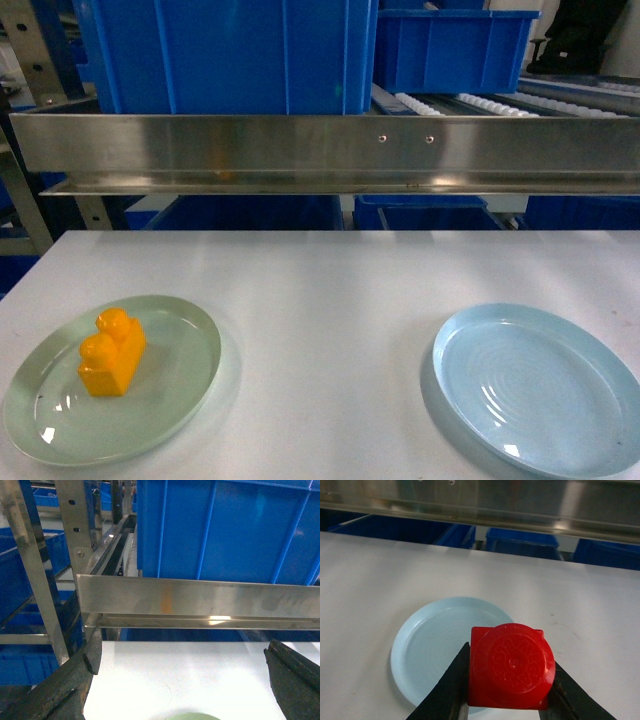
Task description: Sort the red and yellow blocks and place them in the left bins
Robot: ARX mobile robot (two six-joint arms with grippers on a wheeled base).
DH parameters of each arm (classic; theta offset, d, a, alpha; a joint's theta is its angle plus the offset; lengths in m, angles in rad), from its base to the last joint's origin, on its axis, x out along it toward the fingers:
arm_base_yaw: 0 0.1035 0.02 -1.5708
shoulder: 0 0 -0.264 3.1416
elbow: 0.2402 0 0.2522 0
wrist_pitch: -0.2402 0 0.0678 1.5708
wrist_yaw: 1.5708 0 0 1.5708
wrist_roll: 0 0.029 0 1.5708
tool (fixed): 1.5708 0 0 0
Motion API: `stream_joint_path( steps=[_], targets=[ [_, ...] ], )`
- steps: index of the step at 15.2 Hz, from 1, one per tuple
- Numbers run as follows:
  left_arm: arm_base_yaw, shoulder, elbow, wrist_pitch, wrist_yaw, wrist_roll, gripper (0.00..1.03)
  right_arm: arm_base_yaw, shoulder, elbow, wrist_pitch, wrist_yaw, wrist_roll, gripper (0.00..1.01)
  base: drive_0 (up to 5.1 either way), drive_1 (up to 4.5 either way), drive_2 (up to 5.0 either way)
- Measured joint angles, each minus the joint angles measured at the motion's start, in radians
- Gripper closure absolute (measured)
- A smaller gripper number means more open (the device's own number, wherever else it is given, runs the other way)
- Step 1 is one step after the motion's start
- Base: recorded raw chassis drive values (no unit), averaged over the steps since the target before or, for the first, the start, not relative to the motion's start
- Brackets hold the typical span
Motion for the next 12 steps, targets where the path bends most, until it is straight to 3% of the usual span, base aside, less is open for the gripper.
stream_joint_path(
  steps=[1,3,6,7,9,10,12],
  targets=[
    [0.000,0.000,0.000,0.000,0.000,0.001,0.05,-0.025,-0.157,-0.016,-0.103,0.002,-0.001,0.72,0.0,0.00,0.0],
    [-0.001,0.000,0.000,0.001,-0.004,0.003,0.05,-0.029,-0.254,-0.011,-0.107,0.003,-0.004,0.72,0.0,0.00,0.0],
    [-0.037,0.084,0.011,-0.008,-0.097,0.051,0.05,-0.029,-0.235,-0.014,-0.117,0.002,-0.008,0.72,0.0,0.00,0.0],
    [-0.057,0.124,0.019,-0.031,-0.142,0.051,0.05,-0.029,-0.239,-0.014,-0.118,0.002,-0.008,0.72,0.0,0.00,0.0],
    [-0.099,0.167,0.029,-0.065,-0.168,0.047,0.05,-0.029,-0.239,-0.014,-0.118,0.001,-0.008,0.72,0.0,0.00,0.0],
    [-0.126,0.201,0.029,-0.027,-0.201,0.047,0.05,-0.029,-0.239,-0.014,-0.117,0.001,-0.008,0.72,0.0,0.00,0.0],
    [-0.158,0.301,0.034,-0.031,-0.246,0.016,0.05,-0.029,-0.240,-0.014,-0.117,0.001,-0.008,0.72,0.0,0.00,0.0]
  ],
)
